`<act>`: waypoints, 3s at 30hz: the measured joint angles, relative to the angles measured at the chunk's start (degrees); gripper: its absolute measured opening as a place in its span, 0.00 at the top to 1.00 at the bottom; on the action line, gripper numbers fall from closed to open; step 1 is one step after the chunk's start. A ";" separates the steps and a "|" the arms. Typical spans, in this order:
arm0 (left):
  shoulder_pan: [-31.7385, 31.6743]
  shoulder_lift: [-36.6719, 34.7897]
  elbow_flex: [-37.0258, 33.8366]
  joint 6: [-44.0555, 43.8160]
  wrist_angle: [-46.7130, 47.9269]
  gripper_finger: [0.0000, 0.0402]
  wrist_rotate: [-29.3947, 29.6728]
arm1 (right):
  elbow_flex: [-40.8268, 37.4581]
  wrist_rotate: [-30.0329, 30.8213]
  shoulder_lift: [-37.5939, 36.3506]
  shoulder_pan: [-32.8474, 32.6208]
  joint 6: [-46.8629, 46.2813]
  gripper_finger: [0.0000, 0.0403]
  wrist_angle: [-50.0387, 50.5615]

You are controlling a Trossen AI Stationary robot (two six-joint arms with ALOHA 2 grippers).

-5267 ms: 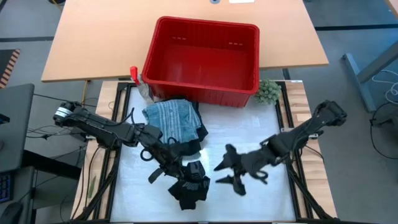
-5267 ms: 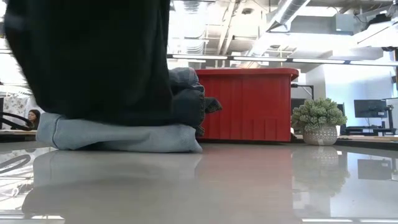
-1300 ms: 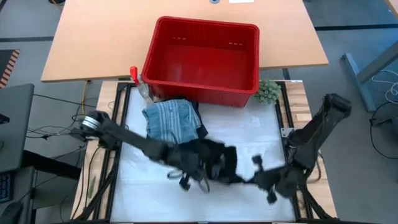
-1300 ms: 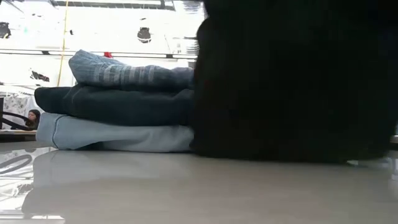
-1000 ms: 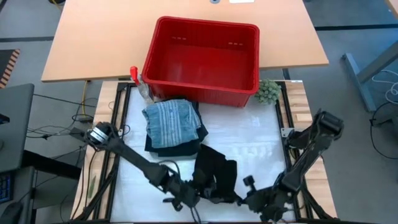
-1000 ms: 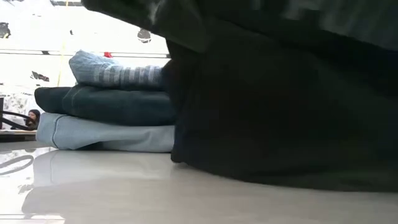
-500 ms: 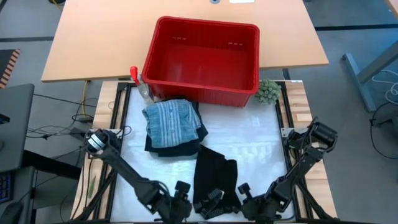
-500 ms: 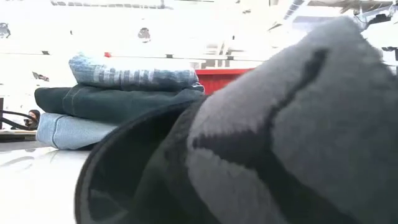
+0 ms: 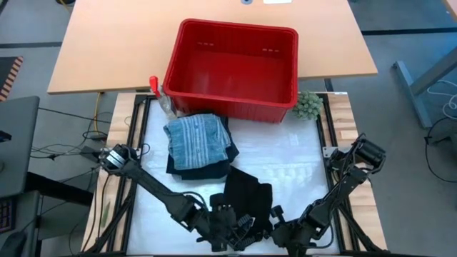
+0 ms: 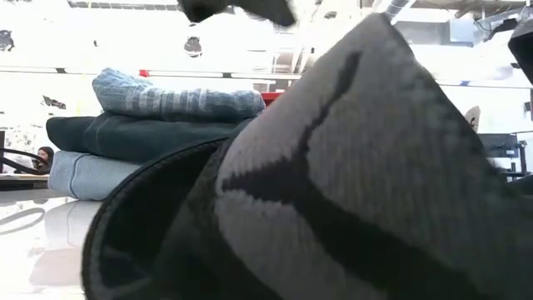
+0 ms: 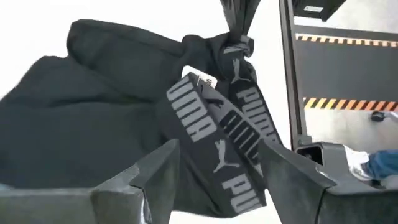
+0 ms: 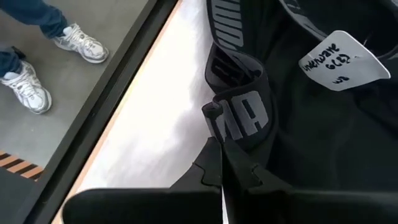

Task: Fold laundry
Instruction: Fold the black boxer from the red laundry bin

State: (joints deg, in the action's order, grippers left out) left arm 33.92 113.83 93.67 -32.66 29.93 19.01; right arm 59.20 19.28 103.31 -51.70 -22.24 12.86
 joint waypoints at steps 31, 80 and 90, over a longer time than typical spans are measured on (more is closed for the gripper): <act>-2.30 8.63 2.19 -3.88 -11.58 0.48 5.73 | -0.02 0.14 0.00 -1.79 1.75 0.95 0.12; 0.12 11.79 2.13 9.94 -28.09 1.00 3.94 | 7.49 3.51 -0.04 -1.08 13.79 0.95 4.79; -1.30 11.88 2.10 9.09 -28.59 1.00 2.79 | 11.17 8.38 -0.04 1.65 19.63 0.95 5.00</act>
State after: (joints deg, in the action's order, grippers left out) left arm 32.62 125.71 95.77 -23.57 1.34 21.80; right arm 70.37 27.66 103.26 -50.05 -2.61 17.85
